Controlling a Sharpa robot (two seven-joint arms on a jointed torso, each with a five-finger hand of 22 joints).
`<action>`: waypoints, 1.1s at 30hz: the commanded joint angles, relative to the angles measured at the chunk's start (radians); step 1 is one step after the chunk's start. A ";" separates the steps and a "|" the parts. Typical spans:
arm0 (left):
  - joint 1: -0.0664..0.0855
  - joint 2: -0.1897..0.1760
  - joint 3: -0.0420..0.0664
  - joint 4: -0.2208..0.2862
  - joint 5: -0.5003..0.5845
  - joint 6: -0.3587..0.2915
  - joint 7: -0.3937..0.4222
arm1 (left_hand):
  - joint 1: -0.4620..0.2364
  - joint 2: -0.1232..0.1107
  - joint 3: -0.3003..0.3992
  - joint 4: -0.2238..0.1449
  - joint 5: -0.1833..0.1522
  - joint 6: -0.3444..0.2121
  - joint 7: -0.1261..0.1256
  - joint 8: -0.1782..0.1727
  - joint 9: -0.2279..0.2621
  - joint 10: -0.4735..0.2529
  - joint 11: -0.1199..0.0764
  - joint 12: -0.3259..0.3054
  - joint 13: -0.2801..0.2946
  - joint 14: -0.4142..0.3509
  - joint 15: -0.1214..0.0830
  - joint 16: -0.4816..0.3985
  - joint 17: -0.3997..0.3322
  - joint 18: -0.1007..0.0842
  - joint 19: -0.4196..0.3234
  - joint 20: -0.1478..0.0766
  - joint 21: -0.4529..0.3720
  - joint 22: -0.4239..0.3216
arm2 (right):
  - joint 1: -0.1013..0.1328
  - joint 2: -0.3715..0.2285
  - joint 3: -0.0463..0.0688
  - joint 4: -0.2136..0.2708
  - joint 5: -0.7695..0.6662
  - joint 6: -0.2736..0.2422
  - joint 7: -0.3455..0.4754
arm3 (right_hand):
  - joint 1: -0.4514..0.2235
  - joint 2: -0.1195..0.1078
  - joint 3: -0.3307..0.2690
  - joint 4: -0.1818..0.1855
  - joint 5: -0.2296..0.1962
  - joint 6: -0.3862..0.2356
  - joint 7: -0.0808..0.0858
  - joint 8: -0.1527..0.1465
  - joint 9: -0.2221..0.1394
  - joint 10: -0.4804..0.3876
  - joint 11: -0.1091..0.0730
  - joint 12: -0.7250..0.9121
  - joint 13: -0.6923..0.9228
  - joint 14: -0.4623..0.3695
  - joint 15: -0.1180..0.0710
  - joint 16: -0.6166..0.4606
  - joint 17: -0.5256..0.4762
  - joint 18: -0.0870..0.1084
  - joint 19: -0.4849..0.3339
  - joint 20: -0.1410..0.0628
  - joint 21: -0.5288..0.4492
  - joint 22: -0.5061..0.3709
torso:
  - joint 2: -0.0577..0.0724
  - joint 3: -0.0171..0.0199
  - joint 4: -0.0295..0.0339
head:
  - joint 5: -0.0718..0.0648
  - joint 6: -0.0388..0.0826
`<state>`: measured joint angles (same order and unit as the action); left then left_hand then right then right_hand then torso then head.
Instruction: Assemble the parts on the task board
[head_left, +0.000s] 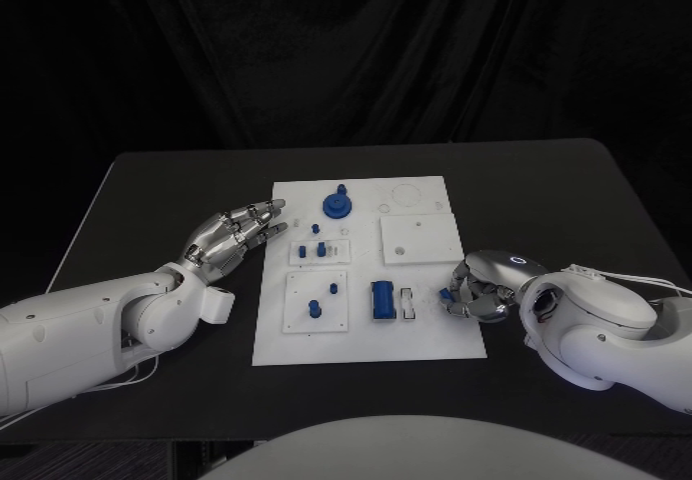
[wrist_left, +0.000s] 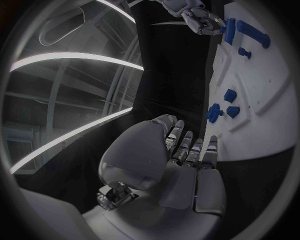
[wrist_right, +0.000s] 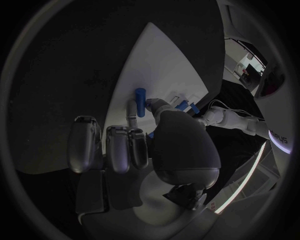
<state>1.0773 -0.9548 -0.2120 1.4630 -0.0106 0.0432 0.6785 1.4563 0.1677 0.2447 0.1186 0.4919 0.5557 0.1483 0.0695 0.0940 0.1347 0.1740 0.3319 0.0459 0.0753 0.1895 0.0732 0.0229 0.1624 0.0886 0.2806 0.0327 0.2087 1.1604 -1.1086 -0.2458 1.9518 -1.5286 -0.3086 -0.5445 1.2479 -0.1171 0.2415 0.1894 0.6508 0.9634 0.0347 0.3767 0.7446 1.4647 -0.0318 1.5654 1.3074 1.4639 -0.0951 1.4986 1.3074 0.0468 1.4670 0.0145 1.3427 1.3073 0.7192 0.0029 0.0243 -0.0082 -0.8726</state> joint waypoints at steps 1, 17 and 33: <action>-0.002 0.001 0.001 0.001 0.000 0.016 0.015 | -0.010 -0.001 0.006 -0.001 0.006 0.007 0.001 0.004 0.001 0.002 0.007 0.004 0.001 0.003 0.002 0.005 0.001 0.002 0.002 0.004 0.006 0.001 | -0.005 -0.002 -0.002 0.009 0.198 -0.109 0.077 | -0.015 0.002 0.130 -0.125 0.004 0.003 0.002 0.007 0.001 0.106 -0.004 0.005 0.263 0.075 -0.002 -0.004 0.092 0.007 0.021 -0.001 0.001 0.192 | 0.000 0.0006 0.0003 | -0.001 0.000; -0.003 0.004 0.001 0.000 0.000 0.017 0.010 | -0.011 -0.001 0.008 -0.001 0.007 0.009 0.002 0.005 0.001 0.004 0.009 0.006 0.001 0.003 0.002 0.005 0.001 0.002 0.002 0.004 0.006 0.001 | -0.002 0.046 -0.002 -0.004 0.506 -0.204 0.200 | -0.068 0.010 0.157 -0.115 0.006 -0.005 0.004 0.008 0.002 0.106 -0.002 0.005 0.263 0.074 -0.001 -0.006 0.088 0.010 0.017 0.000 -0.013 0.188 | -0.002 -0.0016 0.0023 | -0.001 0.000; -0.003 0.008 0.001 -0.002 0.000 0.022 0.007 | -0.012 -0.002 0.010 -0.001 0.006 0.011 0.003 0.005 0.002 0.005 0.010 0.007 0.001 0.003 0.002 0.005 0.001 0.002 0.002 0.004 0.006 0.001 | -0.003 0.094 -0.002 -0.047 0.543 -0.146 0.179 | -0.134 0.026 0.140 -0.083 -0.025 -0.012 0.006 0.006 -0.002 0.106 0.001 0.005 0.263 0.074 0.002 -0.008 0.086 0.013 0.013 0.002 -0.026 0.184 | 0.002 -0.0007 0.0020 | -0.001 0.000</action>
<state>1.0762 -0.9484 -0.2120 1.4596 -0.0105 0.0493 0.6759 1.4563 0.1677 0.2504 0.1186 0.4919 0.5593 0.1520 0.0695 0.0949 0.1382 0.1775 0.3358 0.0457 0.0753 0.1895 0.0732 0.0228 0.1623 0.0886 0.2806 0.0327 0.2084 1.1582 -1.0161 -0.2478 1.9055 -1.0049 -0.4736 -0.3566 1.1245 -0.0909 0.3746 0.1112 0.6294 0.9581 0.0402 0.3783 0.7432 1.4646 -0.0318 1.5654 1.3073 1.4639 -0.0951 1.4948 1.3074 0.0468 1.4670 0.0145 1.3229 1.3073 0.7207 0.0021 0.0271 -0.0094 -0.8726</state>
